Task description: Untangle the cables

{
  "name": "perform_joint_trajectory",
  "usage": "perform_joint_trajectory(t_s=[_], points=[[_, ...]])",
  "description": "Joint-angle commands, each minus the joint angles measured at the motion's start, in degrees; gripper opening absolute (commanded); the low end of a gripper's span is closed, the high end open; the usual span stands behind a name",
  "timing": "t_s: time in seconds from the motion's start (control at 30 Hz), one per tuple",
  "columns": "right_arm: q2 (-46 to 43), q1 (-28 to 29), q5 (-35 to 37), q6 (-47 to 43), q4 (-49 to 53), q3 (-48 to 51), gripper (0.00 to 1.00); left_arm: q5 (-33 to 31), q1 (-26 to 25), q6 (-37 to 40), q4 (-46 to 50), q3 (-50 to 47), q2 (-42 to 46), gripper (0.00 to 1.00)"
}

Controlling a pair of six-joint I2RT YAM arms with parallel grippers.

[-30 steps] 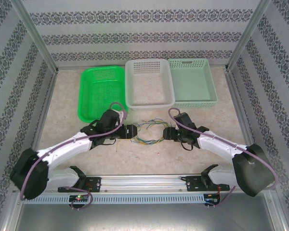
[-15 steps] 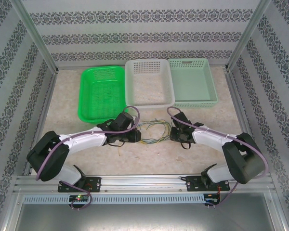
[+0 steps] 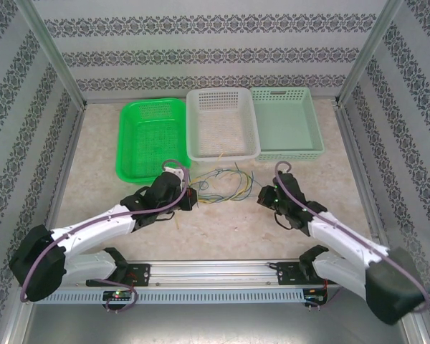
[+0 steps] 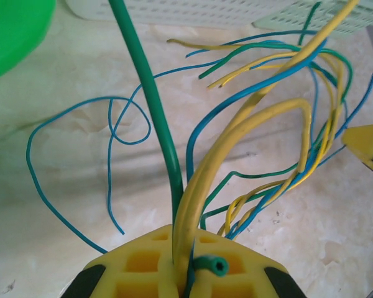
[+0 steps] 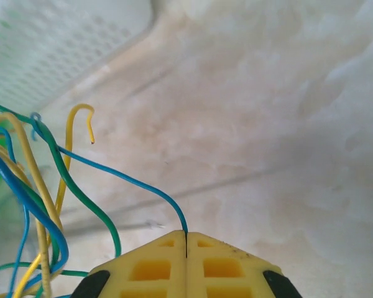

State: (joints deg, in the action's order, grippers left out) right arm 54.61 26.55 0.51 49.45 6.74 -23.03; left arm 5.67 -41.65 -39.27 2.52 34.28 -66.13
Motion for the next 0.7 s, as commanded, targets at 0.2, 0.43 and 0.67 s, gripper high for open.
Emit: perform_joint_trajectory(t_s=[0.2,0.43,0.67], points=[[-9.6,-5.3,7.2,-2.2,17.8,-0.7,0.00,-0.2,0.4,1.1,0.0,1.0,-6.5,0.00],[-8.7,-8.0,1.8,-4.0,17.2,-1.8,0.00,3.2,0.6,-2.4,-5.1,0.6,-9.5,0.15],[-1.5,-6.6,-2.7,-5.7,11.9,-1.5,0.38,9.2,0.5,-0.5,-7.1,2.4,-13.2,0.16]])
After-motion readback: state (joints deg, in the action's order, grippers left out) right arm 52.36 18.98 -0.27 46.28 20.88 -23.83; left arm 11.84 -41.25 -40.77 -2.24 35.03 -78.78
